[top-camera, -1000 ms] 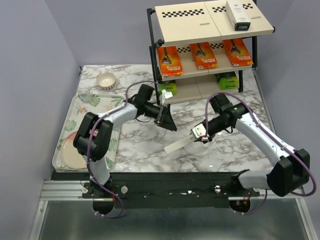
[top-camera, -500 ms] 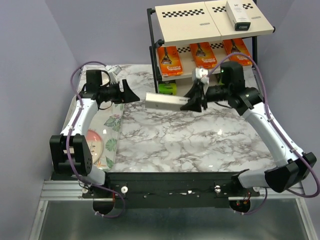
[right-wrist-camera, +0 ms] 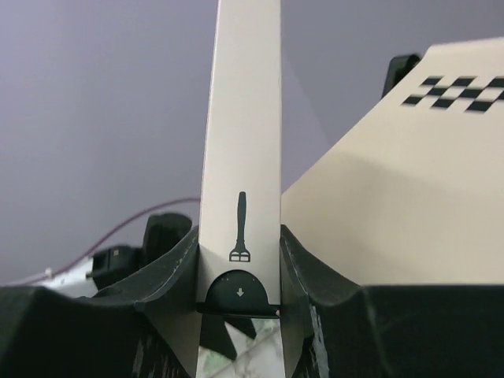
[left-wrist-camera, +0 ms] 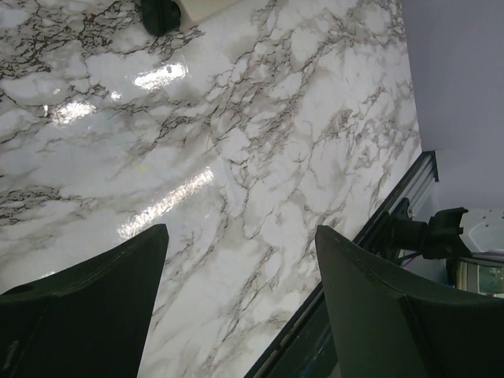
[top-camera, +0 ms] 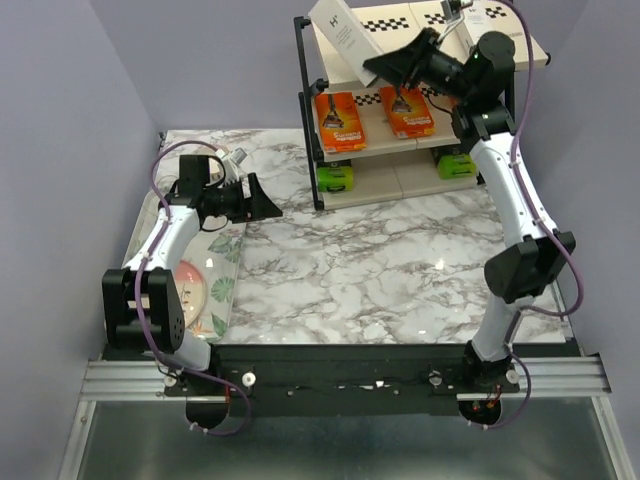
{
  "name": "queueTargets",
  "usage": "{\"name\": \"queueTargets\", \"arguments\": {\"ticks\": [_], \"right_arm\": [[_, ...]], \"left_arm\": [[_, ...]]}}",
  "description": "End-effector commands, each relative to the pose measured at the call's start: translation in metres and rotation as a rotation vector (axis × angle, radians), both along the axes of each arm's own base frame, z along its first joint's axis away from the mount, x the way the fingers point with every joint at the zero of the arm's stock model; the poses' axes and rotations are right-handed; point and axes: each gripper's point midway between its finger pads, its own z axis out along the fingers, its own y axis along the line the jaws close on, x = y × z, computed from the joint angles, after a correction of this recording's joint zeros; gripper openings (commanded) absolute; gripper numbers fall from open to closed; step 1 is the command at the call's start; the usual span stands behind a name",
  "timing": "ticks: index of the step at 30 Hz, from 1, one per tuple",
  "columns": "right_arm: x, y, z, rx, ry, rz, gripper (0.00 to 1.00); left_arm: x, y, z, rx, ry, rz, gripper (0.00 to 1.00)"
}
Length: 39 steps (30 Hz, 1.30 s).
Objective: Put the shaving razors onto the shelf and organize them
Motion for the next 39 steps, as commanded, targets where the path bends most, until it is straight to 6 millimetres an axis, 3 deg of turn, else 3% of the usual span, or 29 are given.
{"name": "queueTargets", "arguments": {"ticks": [1,3,8,13,15,19,26,31,35,39], "right_arm": [[0.035,-0.028,0.060,0.164,0.011,-0.212,0.30],[0.048,-0.032,0.058,0.178,0.022,-0.252,0.33],[0.066,-0.033,0.019,0.174,0.195,-0.296,0.35],[0.073,-0.032,-0.002,0.135,0.247,-0.318,0.50],[0.074,-0.034,-0.004,0.132,0.255,-0.335,0.63],[0.074,-0.041,-0.004,0.122,0.262,-0.374,0.71],[0.069,-0.055,0.020,0.091,0.131,-0.452,0.75],[0.059,-0.066,0.055,0.066,-0.055,-0.505,0.76],[0.044,-0.062,0.077,0.043,-0.188,-0.504,0.75],[0.014,-0.049,0.111,0.051,-0.366,-0.452,0.55]], "left_arm": [[-0.009,0.002,-0.001,0.020,-0.014,0.005,0.85],[-0.011,0.003,-0.005,0.021,-0.005,0.008,0.85],[-0.015,0.002,-0.008,0.020,0.004,0.007,0.85],[-0.011,0.003,-0.009,0.020,0.002,0.014,0.85],[-0.007,0.002,-0.007,0.018,-0.006,0.019,0.85],[0.000,0.002,-0.002,0.008,-0.015,0.022,0.85],[0.002,0.001,0.002,-0.008,-0.030,0.032,0.85],[-0.002,-0.001,0.002,-0.022,-0.026,0.036,0.85],[-0.002,-0.002,0.006,-0.038,-0.035,0.042,0.85],[-0.004,-0.002,0.006,-0.051,-0.031,0.050,0.85]]}}
